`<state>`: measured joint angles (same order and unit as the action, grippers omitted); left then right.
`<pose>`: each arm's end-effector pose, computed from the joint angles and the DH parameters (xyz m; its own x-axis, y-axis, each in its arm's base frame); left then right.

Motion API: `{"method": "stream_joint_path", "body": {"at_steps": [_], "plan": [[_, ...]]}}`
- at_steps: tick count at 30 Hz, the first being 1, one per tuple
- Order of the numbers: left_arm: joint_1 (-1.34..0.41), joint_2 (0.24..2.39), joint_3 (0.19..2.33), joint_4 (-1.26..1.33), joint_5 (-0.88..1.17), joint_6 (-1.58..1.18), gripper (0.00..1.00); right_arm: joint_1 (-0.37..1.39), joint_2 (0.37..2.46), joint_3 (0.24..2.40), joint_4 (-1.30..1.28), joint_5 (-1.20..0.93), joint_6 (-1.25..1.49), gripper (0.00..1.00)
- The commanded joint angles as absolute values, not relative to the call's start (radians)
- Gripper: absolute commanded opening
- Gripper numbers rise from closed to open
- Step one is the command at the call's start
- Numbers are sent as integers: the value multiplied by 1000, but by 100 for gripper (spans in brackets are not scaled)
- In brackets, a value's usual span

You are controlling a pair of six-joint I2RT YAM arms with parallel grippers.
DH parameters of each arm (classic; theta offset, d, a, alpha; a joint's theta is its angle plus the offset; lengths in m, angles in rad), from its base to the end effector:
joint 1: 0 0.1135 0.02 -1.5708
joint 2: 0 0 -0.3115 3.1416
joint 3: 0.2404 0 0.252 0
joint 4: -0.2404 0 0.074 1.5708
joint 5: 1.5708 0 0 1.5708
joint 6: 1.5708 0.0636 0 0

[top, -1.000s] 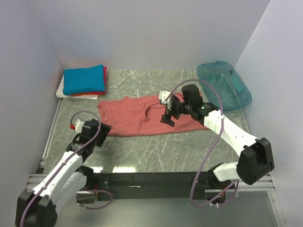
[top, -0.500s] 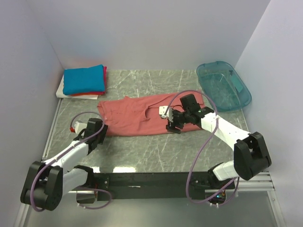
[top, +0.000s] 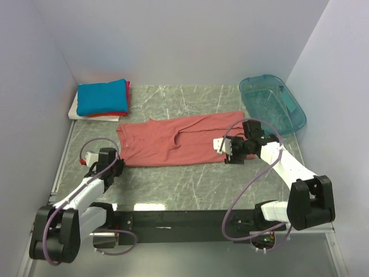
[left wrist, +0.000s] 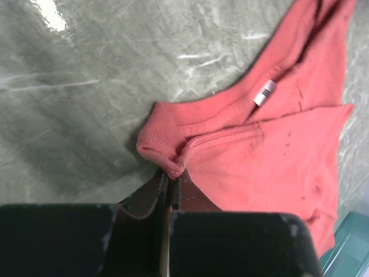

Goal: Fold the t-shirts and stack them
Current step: Fold the tshirt

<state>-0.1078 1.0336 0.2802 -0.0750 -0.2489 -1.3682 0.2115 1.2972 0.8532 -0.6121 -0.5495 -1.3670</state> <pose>0.1725 -0.0029 0.1575 -0.0874 -0.9454 -0.3138 -0.7299 0.2752 -0.6257 0.2333 0.0841 0.2508 0.2492 -0.8007 -0.5448 -0.9205 -0.0211 -0.3901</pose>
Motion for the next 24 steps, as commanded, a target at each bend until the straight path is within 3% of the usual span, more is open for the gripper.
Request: {"method": "stream_joint_path", "body": {"at_steps": [1, 9, 18, 24], "plan": [[-100, 957, 276, -130, -248, -1312, 1, 209, 1275, 769, -634, -439, -1531, 72], [-100, 900, 262, -149, -232, -1278, 1, 216, 1351, 657, -418, -316, -1456, 72], [-100, 933, 268, -126, -204, -1259, 1, 207, 1413, 672, -365, -250, -1442, 70], [-100, 942, 285, -127, -207, -1250, 1, 190, 1509, 715, -385, -227, -1431, 51]]}}
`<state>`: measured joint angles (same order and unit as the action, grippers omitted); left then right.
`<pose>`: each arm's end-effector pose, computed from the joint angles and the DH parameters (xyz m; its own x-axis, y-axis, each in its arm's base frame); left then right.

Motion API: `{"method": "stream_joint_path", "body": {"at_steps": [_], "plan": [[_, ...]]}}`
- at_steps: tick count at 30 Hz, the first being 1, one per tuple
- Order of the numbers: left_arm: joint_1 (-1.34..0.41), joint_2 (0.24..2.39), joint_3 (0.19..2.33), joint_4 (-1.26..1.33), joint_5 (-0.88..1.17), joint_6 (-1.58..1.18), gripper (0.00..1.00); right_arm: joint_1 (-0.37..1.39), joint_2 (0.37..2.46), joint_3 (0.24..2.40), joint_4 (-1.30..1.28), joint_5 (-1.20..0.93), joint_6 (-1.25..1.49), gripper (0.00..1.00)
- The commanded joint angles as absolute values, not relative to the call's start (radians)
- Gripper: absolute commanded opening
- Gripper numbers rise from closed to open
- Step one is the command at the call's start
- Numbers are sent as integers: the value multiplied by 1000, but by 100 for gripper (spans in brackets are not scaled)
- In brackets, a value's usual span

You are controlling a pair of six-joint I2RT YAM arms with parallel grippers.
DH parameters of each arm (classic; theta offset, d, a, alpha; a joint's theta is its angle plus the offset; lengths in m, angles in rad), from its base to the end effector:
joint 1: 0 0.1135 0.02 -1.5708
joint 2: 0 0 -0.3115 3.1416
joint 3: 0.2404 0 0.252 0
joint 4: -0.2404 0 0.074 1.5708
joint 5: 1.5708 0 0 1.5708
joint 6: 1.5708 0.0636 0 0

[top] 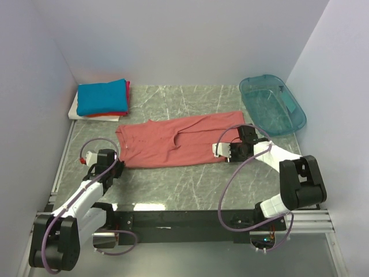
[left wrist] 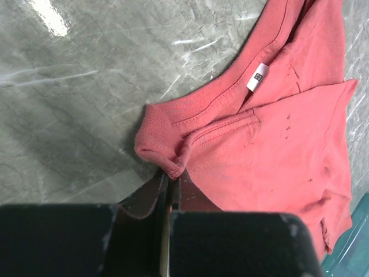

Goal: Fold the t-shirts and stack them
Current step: Fold the tshirt

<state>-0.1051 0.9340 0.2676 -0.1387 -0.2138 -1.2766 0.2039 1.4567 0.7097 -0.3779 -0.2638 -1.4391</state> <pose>0.1592 -0.0032 0.1617 -0.1661 -0.9229 -0.3473 -0.6988 0.3587 -0.6189 0.2545 0.0695 0.1785 0.1869 -0.9386 -0.2898 -0.9160 -0.0599 -0.3966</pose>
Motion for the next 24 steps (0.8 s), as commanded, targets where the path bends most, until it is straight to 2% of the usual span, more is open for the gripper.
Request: {"method": "stream_joint_path", "body": {"at_steps": [1, 2, 3, 4, 5, 13, 17, 20, 21, 22, 23, 24], "plan": [[-100, 945, 284, -124, -207, -1249, 1, 187, 1512, 707, -384, -230, -1433, 43], [-100, 948, 285, -121, -207, -1247, 1, 187, 1511, 701, -385, -233, -1434, 37], [-100, 954, 285, -118, -206, -1247, 1, 183, 1505, 696, -391, -235, -1440, 18], [-100, 957, 285, -111, -203, -1244, 1, 181, 1484, 681, -396, -244, -1439, 7], [-100, 962, 287, -106, -198, -1241, 1, 176, 1467, 673, -414, -248, -1442, 1], [-100, 1049, 337, -80, -178, -1195, 1, 127, 1174, 585, -693, -226, -1543, 0], [-100, 1127, 360, -6, -92, -1166, 1, 118, 1057, 546, -915, -181, -1583, 0], [-100, 1227, 402, 63, -26, -1108, 1, 97, 964, 497, -966, -179, -1601, 0], [-100, 1255, 414, 69, 13, -1089, 1, 95, 944, 489, -971, -184, -1598, 1], [-100, 1303, 445, 58, 27, -1053, 0, 95, 916, 483, -976, -199, -1589, 9], [-100, 1321, 459, 37, 31, -1045, 1, 94, 908, 488, -976, -212, -1557, 20], [-98, 1330, 468, 14, 8, -1043, 1, 94, 899, 515, -973, -222, -1534, 49]]}}
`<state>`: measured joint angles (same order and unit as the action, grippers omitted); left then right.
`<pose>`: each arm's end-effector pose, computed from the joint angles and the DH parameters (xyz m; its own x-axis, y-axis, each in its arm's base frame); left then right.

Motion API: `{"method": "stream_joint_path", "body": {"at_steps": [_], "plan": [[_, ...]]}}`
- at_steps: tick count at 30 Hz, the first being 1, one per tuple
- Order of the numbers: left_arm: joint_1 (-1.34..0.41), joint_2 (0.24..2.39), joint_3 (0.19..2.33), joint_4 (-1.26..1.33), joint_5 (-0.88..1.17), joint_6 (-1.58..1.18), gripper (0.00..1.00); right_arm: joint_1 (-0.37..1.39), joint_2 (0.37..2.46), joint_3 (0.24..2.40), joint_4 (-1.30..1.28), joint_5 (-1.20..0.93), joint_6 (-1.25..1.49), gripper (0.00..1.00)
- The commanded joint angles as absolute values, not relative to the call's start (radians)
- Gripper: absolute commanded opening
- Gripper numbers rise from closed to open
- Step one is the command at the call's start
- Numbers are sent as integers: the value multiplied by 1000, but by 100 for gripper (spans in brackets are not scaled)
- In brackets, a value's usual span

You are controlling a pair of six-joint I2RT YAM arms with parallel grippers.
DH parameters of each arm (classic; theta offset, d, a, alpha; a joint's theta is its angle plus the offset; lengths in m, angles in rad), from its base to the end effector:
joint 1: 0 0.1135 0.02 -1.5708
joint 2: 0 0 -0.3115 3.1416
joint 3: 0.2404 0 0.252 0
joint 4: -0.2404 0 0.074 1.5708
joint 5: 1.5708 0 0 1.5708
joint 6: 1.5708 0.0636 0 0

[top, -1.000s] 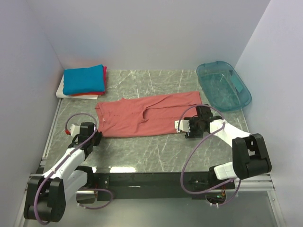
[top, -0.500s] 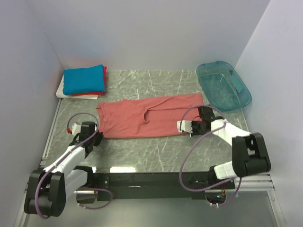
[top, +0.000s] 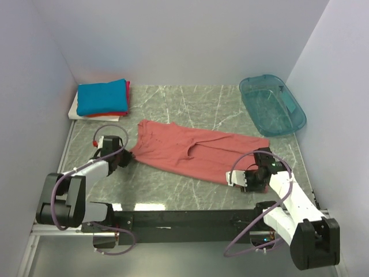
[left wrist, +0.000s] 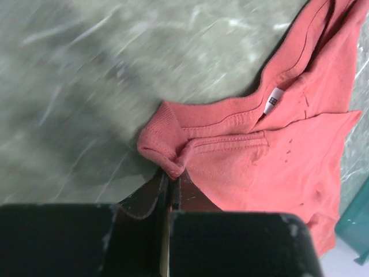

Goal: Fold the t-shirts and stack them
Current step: Fold the tshirt

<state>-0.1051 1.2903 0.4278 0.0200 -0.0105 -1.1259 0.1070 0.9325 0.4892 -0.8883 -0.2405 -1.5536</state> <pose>0.2289 -0.0235 0.1633 -0.4078 -0.8646 -0.2935 -0.6278 0.4990 -0.5974 0.1111 0.0272 0.1810 0.1432 -0.9613 -0.2354 -0.9686 -0.0872 -0.2329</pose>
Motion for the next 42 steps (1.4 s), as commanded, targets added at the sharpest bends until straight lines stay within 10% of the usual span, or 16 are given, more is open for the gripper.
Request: {"method": "stream_joint_path", "body": {"at_steps": [1, 4, 6, 9, 24, 42], "plan": [[-98, 1319, 471, -23, 3, -1034, 0, 94, 885, 538, -973, -263, -1511, 62], [-98, 1195, 453, -58, -81, -1017, 11, 92, 891, 665, -985, -392, -1438, 73], [-100, 1079, 442, -78, -94, -1005, 51, 95, 920, 731, -963, -475, -1350, 79], [-100, 950, 459, -138, -100, -967, 80, 144, 1049, 895, -895, -642, -1165, 80], [-100, 559, 722, -394, 3, -602, 92, 423, 2257, 2065, -799, -615, -83, 70], [-98, 486, 678, -414, 3, -502, 92, 494, 2526, 2309, -742, -450, 67, 72]]}}
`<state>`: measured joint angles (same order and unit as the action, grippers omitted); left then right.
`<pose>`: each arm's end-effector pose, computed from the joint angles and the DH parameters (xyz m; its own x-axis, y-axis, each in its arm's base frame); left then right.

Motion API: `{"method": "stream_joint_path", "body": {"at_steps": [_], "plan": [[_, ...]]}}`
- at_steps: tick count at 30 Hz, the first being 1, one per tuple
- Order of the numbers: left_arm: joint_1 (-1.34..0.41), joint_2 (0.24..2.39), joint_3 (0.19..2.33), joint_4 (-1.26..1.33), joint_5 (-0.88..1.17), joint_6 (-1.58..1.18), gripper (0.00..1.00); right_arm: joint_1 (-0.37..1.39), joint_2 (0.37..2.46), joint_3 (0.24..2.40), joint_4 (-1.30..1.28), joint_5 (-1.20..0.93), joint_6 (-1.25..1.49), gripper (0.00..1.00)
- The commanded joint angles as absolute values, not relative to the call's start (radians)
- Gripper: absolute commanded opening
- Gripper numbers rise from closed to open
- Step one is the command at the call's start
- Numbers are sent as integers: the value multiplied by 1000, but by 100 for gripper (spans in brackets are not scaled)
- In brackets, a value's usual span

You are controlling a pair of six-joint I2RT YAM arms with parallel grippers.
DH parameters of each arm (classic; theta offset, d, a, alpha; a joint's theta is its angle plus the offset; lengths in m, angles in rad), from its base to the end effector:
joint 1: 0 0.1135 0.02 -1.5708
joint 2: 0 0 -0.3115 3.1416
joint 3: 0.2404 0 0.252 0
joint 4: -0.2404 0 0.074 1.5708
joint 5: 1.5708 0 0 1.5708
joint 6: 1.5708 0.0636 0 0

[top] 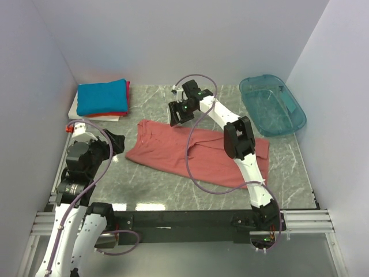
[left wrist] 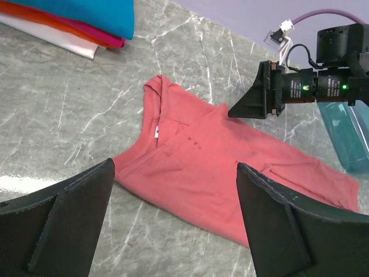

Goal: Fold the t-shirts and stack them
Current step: Fold the tshirt

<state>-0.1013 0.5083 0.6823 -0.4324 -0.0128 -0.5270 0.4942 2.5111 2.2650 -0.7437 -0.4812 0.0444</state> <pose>0.1111 -0.0105 0.3314 -0.2644 -0.4786 -0.8373 -0.0511 0.8739 -0.4834 0.5100 0.3082 0.1867 -0.7638 -0.3668 -0.5311 -0.6108 0.6768 0.4109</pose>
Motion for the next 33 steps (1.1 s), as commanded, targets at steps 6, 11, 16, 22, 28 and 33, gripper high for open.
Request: {"method": "stream_joint_path", "body": {"at_steps": [6, 11, 16, 22, 28, 33], "plan": [[-100, 477, 675, -414, 3, -505, 92, 495, 2556, 2342, -764, -448, 84, 72], [-100, 476, 673, -411, 3, -505, 92, 499, 2577, 2339, -801, -477, 66, 69], [-100, 477, 670, -408, 3, -505, 92, 511, 2572, 2309, -821, -515, 28, 58], [-98, 482, 669, -408, 3, -503, 92, 514, 2562, 2321, -804, -476, 38, 36], [-100, 485, 667, -405, 3, -503, 92, 486, 2543, 2322, -749, -387, 104, 8], [-100, 492, 667, -403, 3, -502, 92, 425, 2523, 2319, -700, -359, 164, 0]]}}
